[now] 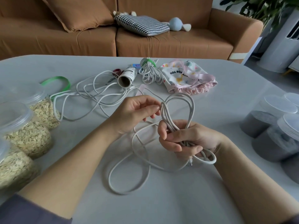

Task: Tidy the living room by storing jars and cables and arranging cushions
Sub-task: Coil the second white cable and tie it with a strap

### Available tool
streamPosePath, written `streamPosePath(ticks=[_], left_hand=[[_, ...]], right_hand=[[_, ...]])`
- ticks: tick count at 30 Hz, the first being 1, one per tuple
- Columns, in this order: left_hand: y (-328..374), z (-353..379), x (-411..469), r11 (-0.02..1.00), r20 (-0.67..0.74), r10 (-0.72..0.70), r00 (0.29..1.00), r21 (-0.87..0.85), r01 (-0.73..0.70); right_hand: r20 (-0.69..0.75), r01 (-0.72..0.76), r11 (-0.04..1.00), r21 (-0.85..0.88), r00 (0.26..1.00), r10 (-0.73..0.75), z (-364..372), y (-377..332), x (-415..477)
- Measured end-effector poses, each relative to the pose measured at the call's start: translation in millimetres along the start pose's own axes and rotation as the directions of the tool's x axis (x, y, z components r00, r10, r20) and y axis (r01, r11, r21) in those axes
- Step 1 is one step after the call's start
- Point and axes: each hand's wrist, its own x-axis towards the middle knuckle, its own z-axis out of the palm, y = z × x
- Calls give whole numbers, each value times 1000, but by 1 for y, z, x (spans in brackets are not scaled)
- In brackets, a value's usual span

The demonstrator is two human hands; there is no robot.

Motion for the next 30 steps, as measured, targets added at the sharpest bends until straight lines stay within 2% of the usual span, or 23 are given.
streamPosePath(ticks=[8,11,16,18,21,23,25,28,30], left_hand=[[-2,-4,3,987,-99,158,982,54,-153],[1,-2,3,971,-106,204,973,151,-187],[7,2,2,969,-96,193,976,172,-175],[10,4,2,985,-36,136,990,110,-131],[12,3,0,998,104,-56,993,16,54],[11,5,-1,994,150,-99,984,-21,103],[8,6,0,988,102,-76,992,-128,89],[6,3,3,958,29,-66,997,-277,71],[5,0,2,946,-1,-63,998,-319,59]], right_hand=[[-118,100,994,41,988,-95,-7,1,-2],[-200,41,999,-25,979,-46,1,3,1],[-79,-47,985,-163,996,34,4,4,5],[-52,-43,990,-131,998,37,5,3,5],[33,-104,992,-72,994,106,6,3,6],[63,-132,989,-60,989,136,7,4,8],[18,-117,992,-40,993,117,6,6,11],[-125,-26,999,-46,992,20,5,8,12],[-117,26,999,-25,993,-29,1,9,13]])
